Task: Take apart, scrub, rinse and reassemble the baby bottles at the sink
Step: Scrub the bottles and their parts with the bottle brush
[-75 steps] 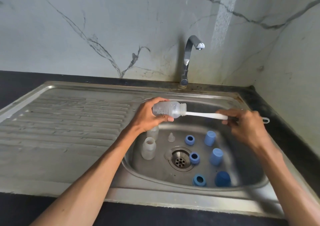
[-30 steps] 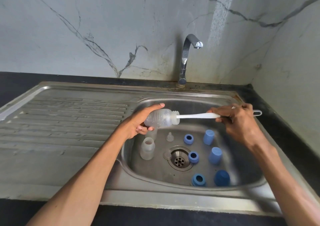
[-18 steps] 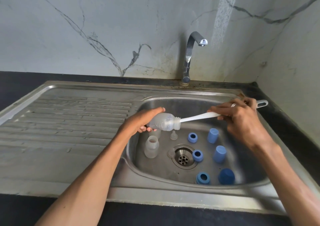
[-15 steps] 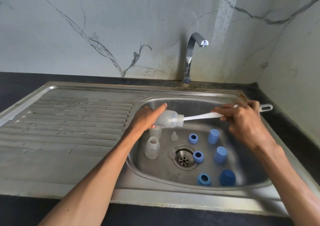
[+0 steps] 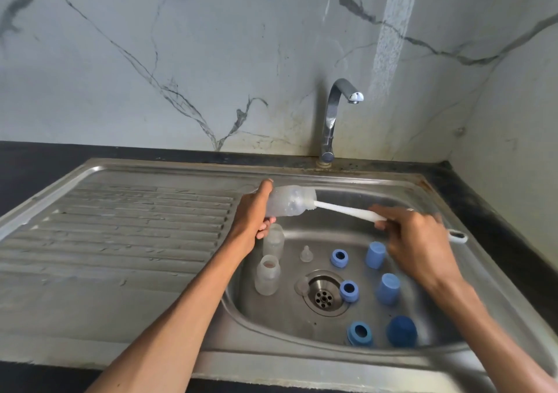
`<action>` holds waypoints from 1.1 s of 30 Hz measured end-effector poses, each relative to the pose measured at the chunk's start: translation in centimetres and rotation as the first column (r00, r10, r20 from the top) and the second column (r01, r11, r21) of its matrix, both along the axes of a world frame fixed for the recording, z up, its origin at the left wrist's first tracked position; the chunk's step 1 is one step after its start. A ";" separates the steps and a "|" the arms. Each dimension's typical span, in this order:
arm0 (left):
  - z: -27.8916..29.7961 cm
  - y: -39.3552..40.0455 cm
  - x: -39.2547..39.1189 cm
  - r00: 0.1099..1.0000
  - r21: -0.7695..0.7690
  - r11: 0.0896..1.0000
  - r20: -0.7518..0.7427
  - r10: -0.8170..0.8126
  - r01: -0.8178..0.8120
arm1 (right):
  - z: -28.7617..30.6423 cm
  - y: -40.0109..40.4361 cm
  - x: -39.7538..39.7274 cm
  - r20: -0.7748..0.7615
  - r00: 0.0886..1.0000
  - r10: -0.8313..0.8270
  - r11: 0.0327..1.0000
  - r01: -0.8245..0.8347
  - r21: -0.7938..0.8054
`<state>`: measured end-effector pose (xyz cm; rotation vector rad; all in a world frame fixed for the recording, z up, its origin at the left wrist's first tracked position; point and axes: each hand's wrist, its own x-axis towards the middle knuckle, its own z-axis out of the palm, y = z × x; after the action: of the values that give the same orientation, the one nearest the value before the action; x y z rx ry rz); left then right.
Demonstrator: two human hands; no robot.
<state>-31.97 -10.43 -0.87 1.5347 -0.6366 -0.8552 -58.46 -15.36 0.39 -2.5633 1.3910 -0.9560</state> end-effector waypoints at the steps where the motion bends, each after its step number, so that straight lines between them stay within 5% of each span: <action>1: 0.2 0.1 0.0 0.998 0.019 0.999 -0.049 -0.044 0.045 | 0.0 -0.6 -0.3 0.042 0.999 0.015 0.999 -0.014 -0.035; 5: 0.5 0.5 0.0 0.976 0.092 0.978 -0.123 -0.178 0.190 | 0.1 -3.1 -1.6 0.123 0.982 0.144 0.989 -0.139 -0.050; 12: 0.0 -0.2 1.4 0.999 -0.011 1.000 -0.052 -0.008 0.008 | 0.5 -3.1 -2.5 0.107 0.994 0.036 0.986 -0.053 0.159; 16: 0.1 0.3 1.5 0.991 -0.008 0.996 -0.098 -0.090 0.089 | 0.0 -3.5 -2.3 0.152 0.980 0.125 0.981 -0.146 0.130; 26: 2.1 2.1 3.0 0.879 0.314 0.828 -0.056 -0.473 0.465 | 1.1 -4.8 -3.5 0.027 0.971 0.237 0.966 -0.233 -0.114; 33: 0.9 1.6 2.9 0.846 0.559 0.744 0.135 -0.516 0.365 | 1.5 -3.8 -2.8 -0.122 0.967 0.225 0.936 -0.249 -0.247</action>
<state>-29.09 -8.79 0.03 2.0590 -1.0829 -1.2572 -61.24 -19.19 1.91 -2.9157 0.9964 -1.0535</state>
